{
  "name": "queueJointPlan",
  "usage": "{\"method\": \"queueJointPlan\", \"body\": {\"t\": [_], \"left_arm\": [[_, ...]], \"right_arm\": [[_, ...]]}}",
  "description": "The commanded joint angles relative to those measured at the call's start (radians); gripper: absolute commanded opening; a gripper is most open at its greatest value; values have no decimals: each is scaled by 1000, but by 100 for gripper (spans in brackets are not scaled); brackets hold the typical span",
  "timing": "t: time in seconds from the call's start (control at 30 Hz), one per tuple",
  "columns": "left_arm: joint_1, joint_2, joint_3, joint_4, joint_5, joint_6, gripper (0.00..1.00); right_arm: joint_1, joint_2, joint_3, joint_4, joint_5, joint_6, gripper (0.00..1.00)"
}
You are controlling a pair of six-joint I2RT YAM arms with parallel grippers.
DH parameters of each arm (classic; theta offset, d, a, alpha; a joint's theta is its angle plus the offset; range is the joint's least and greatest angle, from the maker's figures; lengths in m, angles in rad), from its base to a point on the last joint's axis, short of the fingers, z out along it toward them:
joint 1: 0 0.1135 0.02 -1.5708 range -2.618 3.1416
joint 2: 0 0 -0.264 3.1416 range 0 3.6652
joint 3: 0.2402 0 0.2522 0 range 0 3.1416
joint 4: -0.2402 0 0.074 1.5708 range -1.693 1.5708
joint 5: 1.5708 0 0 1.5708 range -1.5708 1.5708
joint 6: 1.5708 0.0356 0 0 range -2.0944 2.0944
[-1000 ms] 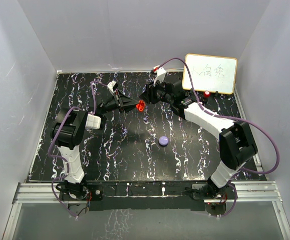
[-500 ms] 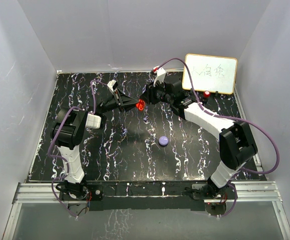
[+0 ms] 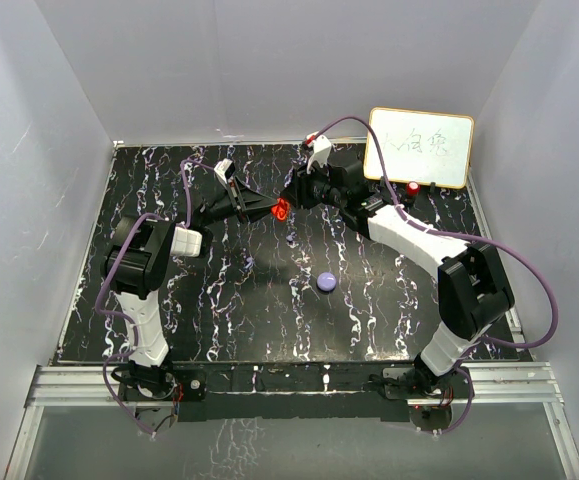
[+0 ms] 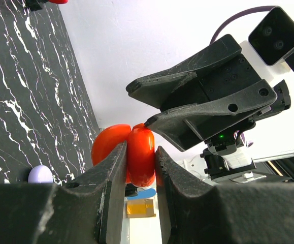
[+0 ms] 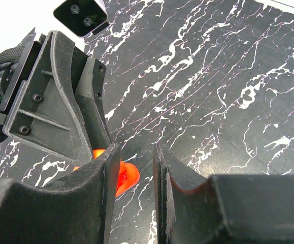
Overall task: Insert the wireless bluetooth earbuds into the charging case
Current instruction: Place the earbud in the charging case.
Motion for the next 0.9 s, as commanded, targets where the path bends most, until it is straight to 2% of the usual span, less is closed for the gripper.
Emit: {"method": "queueJointPlan", "body": {"t": [0.0, 0.6, 0.87], "left_arm": [[-5, -42, 40, 86, -4, 9, 0], [-5, -26, 64, 74, -9, 14, 0], [-6, -30, 54, 76, -7, 15, 0]], "right_arm": [[6, -55, -13, 22, 10, -10, 30], [8, -93, -37, 13, 18, -13, 30], [6, -96, -34, 17, 106, -8, 30]]}}
